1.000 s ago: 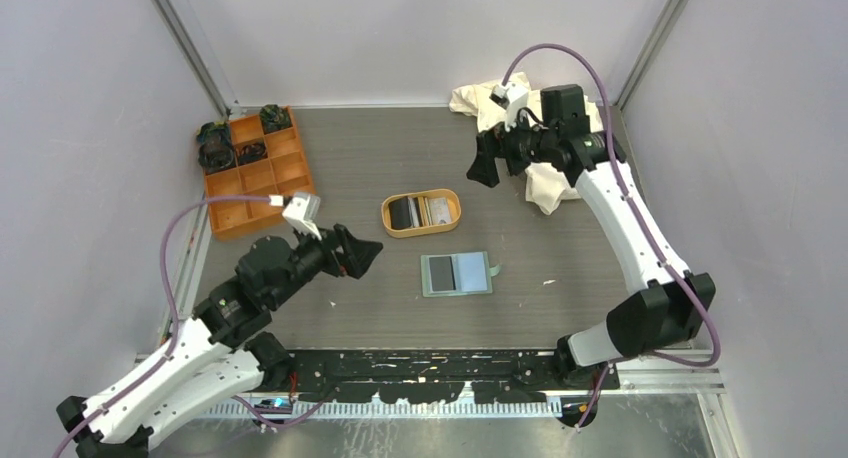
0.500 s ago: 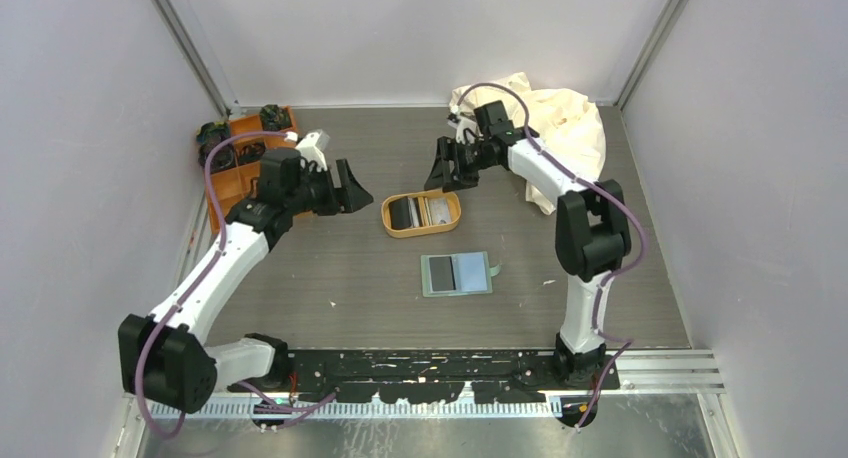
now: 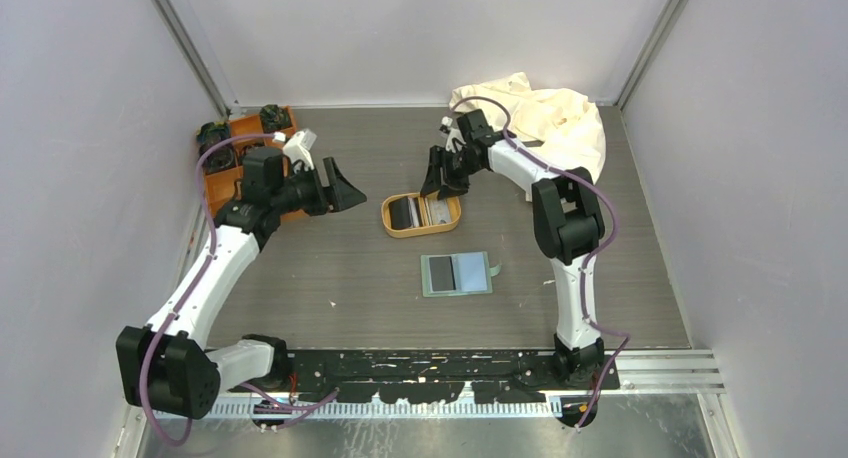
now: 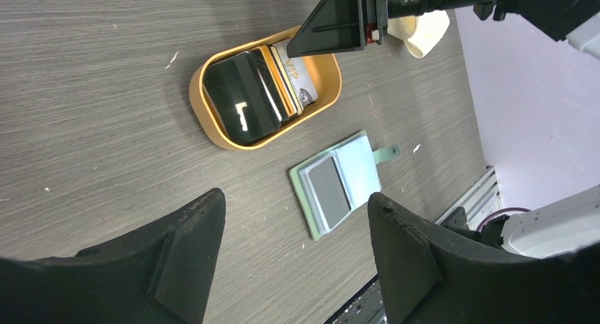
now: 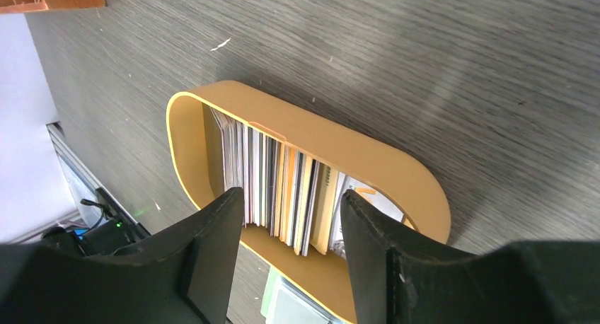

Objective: Put the credit cards into the card holder
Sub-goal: Pick up the credit card from the storage box.

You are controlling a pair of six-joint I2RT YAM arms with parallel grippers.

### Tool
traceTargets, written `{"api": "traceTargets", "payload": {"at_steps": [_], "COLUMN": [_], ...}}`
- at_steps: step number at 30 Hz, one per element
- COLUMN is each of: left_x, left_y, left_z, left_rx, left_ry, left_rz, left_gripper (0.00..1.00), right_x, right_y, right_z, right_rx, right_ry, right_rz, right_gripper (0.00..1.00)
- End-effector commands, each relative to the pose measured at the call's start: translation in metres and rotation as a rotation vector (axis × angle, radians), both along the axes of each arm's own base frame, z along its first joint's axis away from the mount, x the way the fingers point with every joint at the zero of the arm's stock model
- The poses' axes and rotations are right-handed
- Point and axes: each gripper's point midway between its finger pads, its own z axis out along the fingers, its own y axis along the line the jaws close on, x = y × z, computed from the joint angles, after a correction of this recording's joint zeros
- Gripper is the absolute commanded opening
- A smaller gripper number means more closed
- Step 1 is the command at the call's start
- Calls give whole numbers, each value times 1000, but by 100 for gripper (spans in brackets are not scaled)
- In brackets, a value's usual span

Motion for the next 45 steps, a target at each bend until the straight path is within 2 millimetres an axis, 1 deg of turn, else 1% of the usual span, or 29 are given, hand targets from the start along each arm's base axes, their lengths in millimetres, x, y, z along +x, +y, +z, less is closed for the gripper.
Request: {"api": "traceTargets", "payload": {"at_steps": [1,5,9,12,14,19,23,27,29,32,36,39,42,45], "left_x": [1,1,2,3,3,4,4,5,5,5,5,5,5,5], "left_y": [3,5,6,6,7,7,7,8,8,9,9,8,8,8], "left_z": [13,15,16,17,17,16,16,15,14,13,13,13,13,12], "left_rx": [-49,-55,-75,-87,-93,-100,-102,-100,-99,-96,-95,-98,-98,-97], "left_ry": [-29,-34,-29,-27,-26,-20,-18,-16,-14,-11,-10,-10,-9,-8], "left_rz": [-7,-3,-1,0,2,4,5,7,9,11,10,9,9,9], "left_gripper": [74,73,73,73,72,72,71,71,71,71,71,70,70,70], "right_x": [4,-3,-7,-11,-15,-24,-29,-30,-29,-29,-28,-28,-29,-30], "right_y": [12,15,12,13,17,30,39,45,47,48,51,53,51,52], "right_z": [5,-4,-10,-11,-10,1,15,31,38,42,36,26,15,8], "right_rx": [-22,-34,-61,-51,-23,81,167,245,287,325,345,347,290,256], "right_ry": [-35,-17,-14,-5,12,53,70,80,82,103,133,164,159,161], "right_rz": [12,24,23,31,39,59,69,69,65,53,45,39,41,49], "right_gripper": [58,58,58,57,56,54,53,51,48,47,47,48,50,51]}}
